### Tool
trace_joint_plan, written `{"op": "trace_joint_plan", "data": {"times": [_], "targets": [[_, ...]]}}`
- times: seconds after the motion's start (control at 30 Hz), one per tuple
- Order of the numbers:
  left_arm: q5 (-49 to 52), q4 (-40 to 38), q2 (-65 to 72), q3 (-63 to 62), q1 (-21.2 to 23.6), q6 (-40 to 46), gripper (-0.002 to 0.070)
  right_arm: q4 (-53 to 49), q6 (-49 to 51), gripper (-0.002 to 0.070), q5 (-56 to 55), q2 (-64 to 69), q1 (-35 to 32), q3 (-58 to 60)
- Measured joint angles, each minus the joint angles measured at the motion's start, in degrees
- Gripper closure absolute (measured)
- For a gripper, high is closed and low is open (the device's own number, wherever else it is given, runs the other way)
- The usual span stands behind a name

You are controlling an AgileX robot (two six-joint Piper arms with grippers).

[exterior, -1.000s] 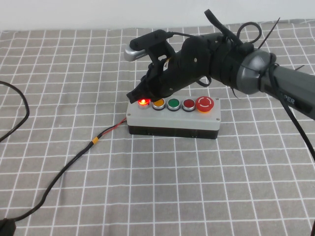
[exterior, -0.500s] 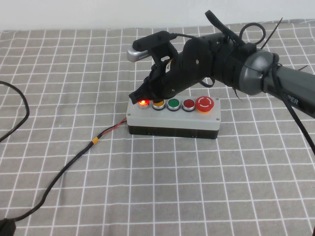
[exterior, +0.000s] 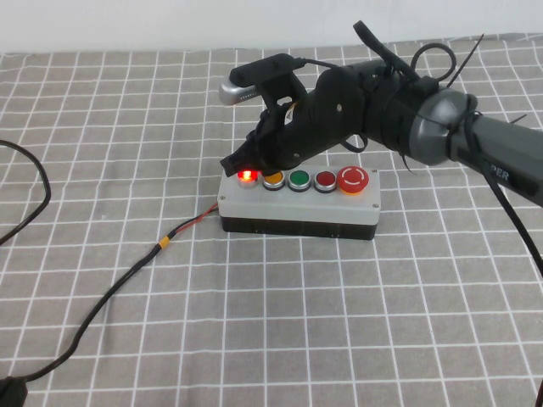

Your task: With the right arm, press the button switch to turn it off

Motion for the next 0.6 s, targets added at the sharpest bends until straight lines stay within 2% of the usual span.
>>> {"op": "trace_joint_plan", "data": {"times": [0.27, 0.47, 0.6], "targets": [[0.0, 0.0, 0.0, 0.0, 0.0, 0.0, 0.0678, -0.8, 0.1, 0.0692, -0.6, -4.1, 0.0, 1.3], [0.0, 0.0, 0.0, 0.0, 0.0, 0.0, 0.0678, -6.0, 0.1, 0.0692, -0.1, -16.0, 0.0, 1.6], [0.0, 0.0, 0.0, 0.0, 0.0, 0.0, 0.0678, -10.7, 0.1, 0.0692, 4.7, -24.2, 0.0, 1.6]]}}
